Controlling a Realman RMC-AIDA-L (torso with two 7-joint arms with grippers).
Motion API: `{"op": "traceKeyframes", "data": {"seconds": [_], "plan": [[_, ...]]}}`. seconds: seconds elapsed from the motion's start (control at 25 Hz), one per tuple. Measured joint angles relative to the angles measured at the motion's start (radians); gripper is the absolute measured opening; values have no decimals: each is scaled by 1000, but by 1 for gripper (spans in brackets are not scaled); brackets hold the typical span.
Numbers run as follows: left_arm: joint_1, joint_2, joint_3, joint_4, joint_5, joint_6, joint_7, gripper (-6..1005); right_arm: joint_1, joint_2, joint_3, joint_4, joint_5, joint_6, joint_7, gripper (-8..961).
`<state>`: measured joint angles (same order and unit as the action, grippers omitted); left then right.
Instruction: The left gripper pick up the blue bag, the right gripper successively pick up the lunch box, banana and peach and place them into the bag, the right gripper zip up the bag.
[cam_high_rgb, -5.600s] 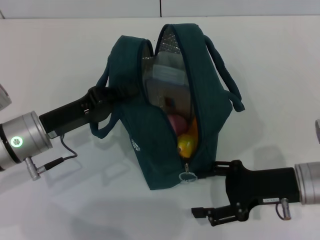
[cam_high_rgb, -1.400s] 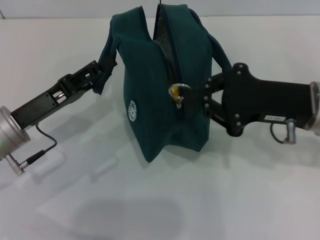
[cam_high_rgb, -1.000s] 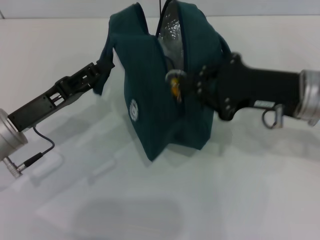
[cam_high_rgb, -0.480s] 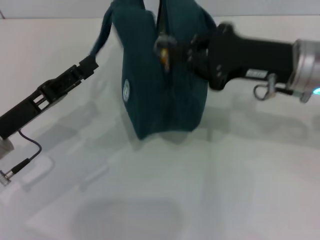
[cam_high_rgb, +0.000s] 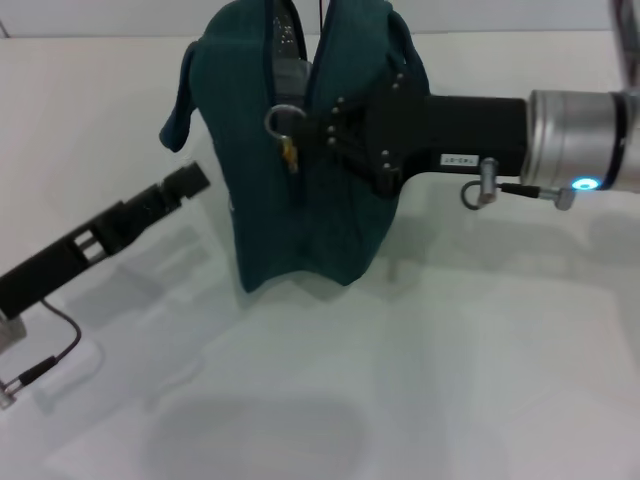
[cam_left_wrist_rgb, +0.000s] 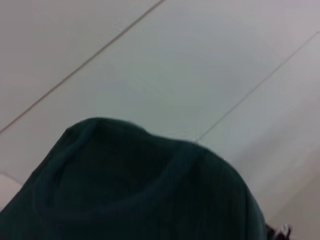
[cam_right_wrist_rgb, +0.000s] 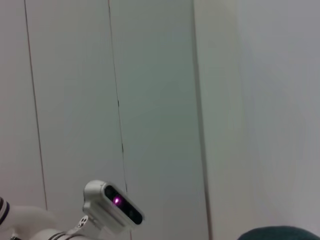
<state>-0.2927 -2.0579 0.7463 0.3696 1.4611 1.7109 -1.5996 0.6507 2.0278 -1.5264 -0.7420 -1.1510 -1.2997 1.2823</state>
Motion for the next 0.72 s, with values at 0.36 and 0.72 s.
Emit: {"op": "traceKeyframes", "data": {"seconds": [0.36,0.72], "plan": [[14,7,1,2,50,-30,54,890,57,0,-65,34,40,40,-7,9],[-7,-5,1,2,52,-68,95,889,63,0,-72,39,50,42,-8,9]]}}
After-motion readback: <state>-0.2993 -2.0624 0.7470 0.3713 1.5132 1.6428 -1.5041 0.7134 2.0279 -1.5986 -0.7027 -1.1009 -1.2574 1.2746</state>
